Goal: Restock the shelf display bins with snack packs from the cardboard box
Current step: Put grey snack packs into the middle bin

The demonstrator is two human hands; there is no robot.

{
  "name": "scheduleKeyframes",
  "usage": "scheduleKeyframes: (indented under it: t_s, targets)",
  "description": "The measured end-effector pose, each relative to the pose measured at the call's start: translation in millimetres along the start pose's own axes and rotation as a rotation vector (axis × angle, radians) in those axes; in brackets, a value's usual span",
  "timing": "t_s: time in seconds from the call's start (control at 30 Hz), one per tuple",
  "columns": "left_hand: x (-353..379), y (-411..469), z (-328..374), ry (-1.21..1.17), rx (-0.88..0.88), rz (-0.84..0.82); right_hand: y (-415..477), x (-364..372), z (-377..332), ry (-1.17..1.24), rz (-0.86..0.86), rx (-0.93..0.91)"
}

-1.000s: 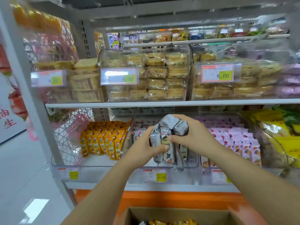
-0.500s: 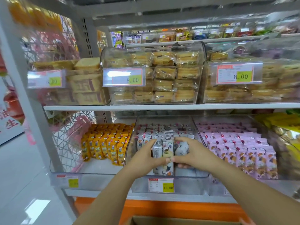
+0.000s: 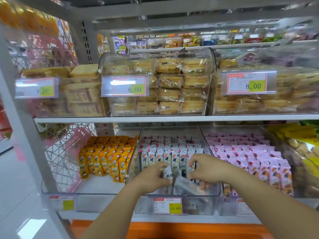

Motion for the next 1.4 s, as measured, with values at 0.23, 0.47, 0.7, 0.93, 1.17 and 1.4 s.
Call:
scheduleKeyframes:
  t_s: [0.23, 0.47, 0.7, 0.93, 1.17, 1.4]
  targets:
    - [-13.5, -5.0, -11.7, 0.075, -0.023, 0.054, -0.8, -10.6, -2.2, -0.122, 0.062, 0.003]
    - [-35.2, -20.0, 6.8, 0.269, -0.011, 0.169, 28.9, 4.5, -25.1, -0.326, 0.039, -0.108]
    - [-80.0, -60.8, 28.8, 0.425, 0.137, 0.478, 72.7, 18.6, -34.7, -0.469, 0.059, -0.122]
    - [-99.7, -54.8, 3.3, 0.311, 0.15, 0.521, 113.5, 42.1, -57.2, -0.664, 0.021, -0.074]
    - [-99.5, -57.2, -14.4, 0.107, 0.217, 0.479, 127.4, 57.4, -67.3, -0.713, 0.014, -0.066]
    - [-103.0, -62.5, -17.0, -0.048, 0.26, 0.458, 79.1, 7.8, -77.8, -0.259, 0.253, -0.303]
Point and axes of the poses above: each hand's wrist, its own y-axis towards the middle knuckle, its own x-axis out of the palm, z = x × y, the point moved 10 cm from there along y, towards the middle knuckle, and after that the axes turned 14 degrees about -z, right-handed, at the moved point
